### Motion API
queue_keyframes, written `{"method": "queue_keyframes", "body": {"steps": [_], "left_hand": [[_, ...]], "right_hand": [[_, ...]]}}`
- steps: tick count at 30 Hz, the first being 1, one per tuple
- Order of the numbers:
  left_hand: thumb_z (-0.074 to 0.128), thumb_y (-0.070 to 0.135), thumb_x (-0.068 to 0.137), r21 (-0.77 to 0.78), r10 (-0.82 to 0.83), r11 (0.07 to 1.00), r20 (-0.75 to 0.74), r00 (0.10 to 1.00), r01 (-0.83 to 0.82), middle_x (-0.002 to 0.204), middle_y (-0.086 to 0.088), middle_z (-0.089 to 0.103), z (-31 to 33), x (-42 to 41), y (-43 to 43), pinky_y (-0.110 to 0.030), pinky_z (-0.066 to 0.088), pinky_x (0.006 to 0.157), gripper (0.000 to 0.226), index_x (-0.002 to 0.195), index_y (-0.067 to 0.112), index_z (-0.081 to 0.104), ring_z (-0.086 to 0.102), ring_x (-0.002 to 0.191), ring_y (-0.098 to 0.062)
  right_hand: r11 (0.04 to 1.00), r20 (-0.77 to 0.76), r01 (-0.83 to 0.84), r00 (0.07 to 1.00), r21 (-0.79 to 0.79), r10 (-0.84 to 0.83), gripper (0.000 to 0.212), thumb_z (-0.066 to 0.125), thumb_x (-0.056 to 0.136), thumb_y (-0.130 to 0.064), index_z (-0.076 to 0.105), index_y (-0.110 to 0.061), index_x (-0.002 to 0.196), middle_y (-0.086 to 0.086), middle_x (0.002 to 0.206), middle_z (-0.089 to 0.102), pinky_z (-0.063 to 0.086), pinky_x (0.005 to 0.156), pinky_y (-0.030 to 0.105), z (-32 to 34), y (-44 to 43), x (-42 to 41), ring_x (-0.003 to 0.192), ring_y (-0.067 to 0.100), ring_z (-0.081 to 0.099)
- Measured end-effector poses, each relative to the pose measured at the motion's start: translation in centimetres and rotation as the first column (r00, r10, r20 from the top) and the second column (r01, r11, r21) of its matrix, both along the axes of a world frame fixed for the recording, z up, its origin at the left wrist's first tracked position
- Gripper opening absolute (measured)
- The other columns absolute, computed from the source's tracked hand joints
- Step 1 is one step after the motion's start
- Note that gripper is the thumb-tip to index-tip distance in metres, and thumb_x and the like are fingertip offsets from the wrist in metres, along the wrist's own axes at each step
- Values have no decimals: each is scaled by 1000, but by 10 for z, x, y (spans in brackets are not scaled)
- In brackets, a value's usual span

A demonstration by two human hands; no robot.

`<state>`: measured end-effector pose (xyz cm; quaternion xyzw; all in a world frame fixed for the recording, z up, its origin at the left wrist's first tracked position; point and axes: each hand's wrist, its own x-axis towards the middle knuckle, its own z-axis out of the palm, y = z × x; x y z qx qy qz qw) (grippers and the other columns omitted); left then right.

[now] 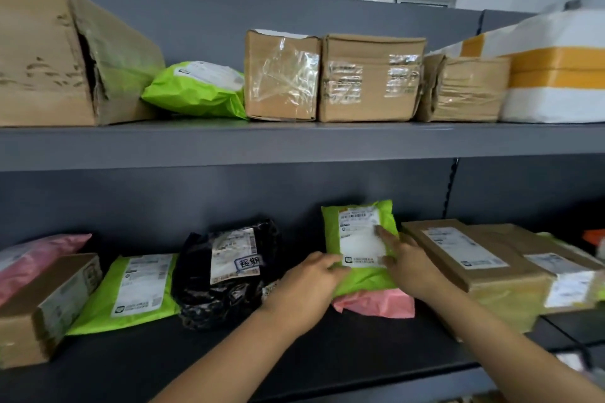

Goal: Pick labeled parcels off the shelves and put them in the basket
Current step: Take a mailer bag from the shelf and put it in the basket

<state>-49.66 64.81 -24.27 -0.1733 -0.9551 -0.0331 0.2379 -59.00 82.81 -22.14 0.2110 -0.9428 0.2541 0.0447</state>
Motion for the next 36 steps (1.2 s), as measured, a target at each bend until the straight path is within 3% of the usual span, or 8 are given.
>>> {"method": "queue_keyframes", "body": {"steps": [3,9,14,18,21,26,32,36], "left_hand": [[65,23,73,-56,-28,998,-85,996,23,100,5,69,0,0,-5,-29,57,61,21,92,21,72,63,85,-18],[48,50,79,49,241,970,-137,961,-236,112,4,68,24,23,-44,-35,56,80,46,110,24,69,64,101,-19],[60,42,88,185,426,893,-47,904,-411,134,2,55,32,49,-89,-35,40,101,48,131,21,56,47,123,-22],[64,39,86,302,513,819,-5,858,-487,122,-7,63,26,69,-120,-35,41,99,42,121,15,64,55,114,-31],[65,36,87,320,582,768,14,813,-556,124,-7,63,24,83,-126,-28,38,97,42,122,14,63,57,114,-28],[60,45,87,405,579,674,230,782,-618,135,-9,55,6,89,-133,-25,33,102,59,134,11,51,49,125,-23],[61,47,86,461,549,617,328,769,-637,142,-6,46,-11,92,-133,-25,33,106,65,139,14,44,43,130,-20],[67,42,83,514,530,582,348,773,-630,144,-6,43,-19,93,-133,-28,32,109,64,138,15,45,41,131,-19]], "right_hand": [[998,95,28,995,65,-34,63,50,96,-17,18,-24,150,16,139,44,34,93,22,-2,0,-8,122,28,48],[990,80,5,997,142,-17,64,43,92,-7,23,-30,148,17,139,39,36,102,26,1,-8,-15,123,30,46],[970,-19,93,996,224,-92,57,40,93,-13,29,-29,147,8,154,15,29,111,44,14,-23,-8,137,35,22],[961,-233,108,971,256,-48,51,43,91,-15,36,-15,142,11,148,24,25,112,45,25,-40,11,135,32,24],[977,-333,-34,937,211,104,52,45,92,-18,36,-16,143,11,153,23,19,115,35,30,-59,26,136,31,24],[952,-198,-291,932,97,305,58,48,96,-34,32,-8,144,14,153,27,19,113,29,30,-104,54,141,28,24],[962,48,-274,961,15,273,73,49,93,-47,22,-6,148,12,151,32,27,109,28,7,-138,53,139,26,31],[967,164,-220,957,-127,239,52,63,87,-34,48,-8,129,11,130,56,42,94,28,-11,-150,51,120,26,52]]}}
